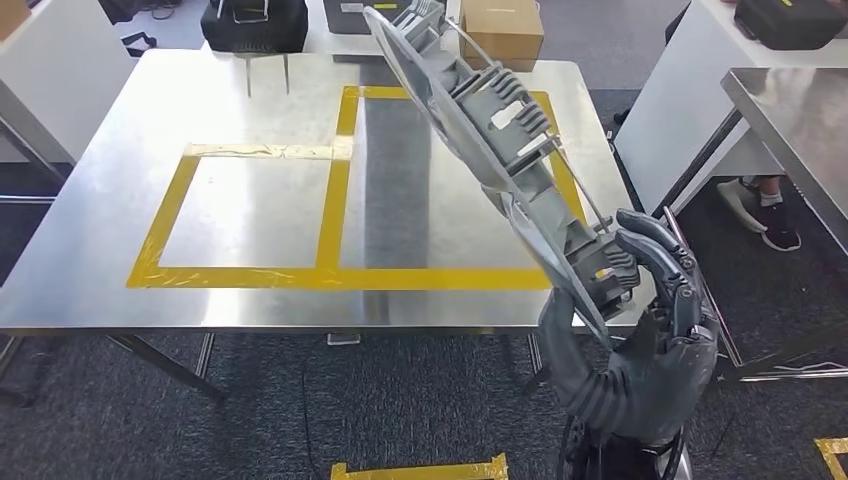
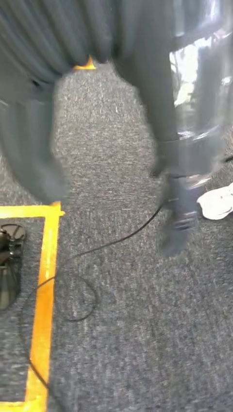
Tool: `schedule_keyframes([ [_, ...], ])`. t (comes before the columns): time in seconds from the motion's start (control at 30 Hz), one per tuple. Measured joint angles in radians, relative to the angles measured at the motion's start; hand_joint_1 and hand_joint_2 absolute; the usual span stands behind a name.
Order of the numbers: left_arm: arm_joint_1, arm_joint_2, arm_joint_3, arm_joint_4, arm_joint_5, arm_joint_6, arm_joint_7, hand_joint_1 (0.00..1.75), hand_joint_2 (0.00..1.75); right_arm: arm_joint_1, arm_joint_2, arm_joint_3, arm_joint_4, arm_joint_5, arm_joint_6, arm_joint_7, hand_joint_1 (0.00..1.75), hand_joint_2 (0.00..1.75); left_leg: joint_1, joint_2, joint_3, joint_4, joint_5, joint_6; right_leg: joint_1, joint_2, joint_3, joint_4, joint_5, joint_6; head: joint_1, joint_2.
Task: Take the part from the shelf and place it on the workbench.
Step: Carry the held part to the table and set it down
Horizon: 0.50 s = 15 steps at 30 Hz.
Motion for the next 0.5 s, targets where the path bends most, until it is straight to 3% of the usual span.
schedule_keyframes([
  [0.1,-0.002,0.002,0.000,0.000,-0.002,0.003,-0.001,0.00,1.75,-0.003,0.008,-0.005,0.001,-0.007,0.000,-0.001,1.75,1.75,-0.004,0.002,-0.009,0.023,-0.016,-0.011,-0.010,-0.003,0.053,-0.082,-0.010,0.001,-0.004,0.000],
  [0.13,-0.003,0.003,0.000,0.000,-0.002,0.003,-0.001,0.00,1.75,-0.005,0.010,-0.006,0.002,-0.008,0.000,-0.002,1.75,1.75,-0.005,0.001,-0.037,0.070,-0.031,-0.012,-0.014,-0.004,0.068,-0.100,-0.012,0.003,-0.010,0.000],
  [0.2,-0.003,0.006,0.000,0.000,-0.002,0.004,0.001,0.00,1.75,-0.008,0.013,-0.009,0.004,-0.009,0.000,-0.003,1.75,1.75,-0.006,-0.003,-0.120,0.192,-0.056,-0.015,-0.014,-0.005,0.086,-0.107,-0.020,0.004,-0.027,0.000],
  [0.23,-0.002,0.008,0.000,0.000,-0.002,0.005,0.003,0.00,1.75,-0.008,0.014,-0.011,0.007,-0.010,0.000,-0.003,1.75,1.75,-0.007,-0.003,-0.158,0.233,-0.051,-0.017,-0.013,-0.004,0.095,-0.107,-0.027,0.006,-0.033,0.000],
  [0.27,0.000,0.010,0.000,0.000,-0.002,0.005,0.004,0.00,1.75,-0.007,0.014,-0.014,0.009,-0.012,0.000,-0.003,1.75,1.75,-0.007,-0.002,-0.181,0.242,-0.027,-0.018,-0.013,-0.004,0.106,-0.105,-0.037,0.008,-0.038,0.000],
  [0.3,0.001,0.011,0.000,0.000,-0.002,0.006,0.005,0.00,1.75,-0.006,0.015,-0.017,0.012,-0.014,0.000,-0.004,1.75,1.75,-0.007,-0.002,-0.185,0.214,0.016,-0.018,-0.014,-0.003,0.120,-0.103,-0.048,0.011,-0.042,0.000],
  [0.37,0.002,0.014,0.000,0.000,-0.003,0.007,0.012,0.00,1.75,-0.005,0.018,-0.022,0.015,-0.026,0.000,-0.008,1.75,1.75,-0.008,0.001,-0.159,0.105,0.105,-0.015,-0.013,-0.002,0.144,-0.095,-0.075,0.019,-0.050,0.000],
  [0.43,0.000,0.019,0.000,0.000,-0.003,0.009,0.027,0.00,1.75,-0.002,0.024,-0.025,0.018,-0.047,0.000,-0.028,1.75,1.75,-0.010,0.004,-0.127,0.030,0.124,-0.005,-0.010,0.000,0.152,-0.085,-0.098,0.030,-0.055,0.000],
  [0.5,-0.001,0.026,0.000,0.000,-0.003,0.010,0.039,0.00,1.75,0.005,0.033,-0.028,0.022,-0.071,0.000,-0.059,1.75,1.75,-0.012,0.003,-0.117,0.018,0.103,0.008,-0.009,0.000,0.152,-0.084,-0.108,0.038,-0.053,0.000],
])
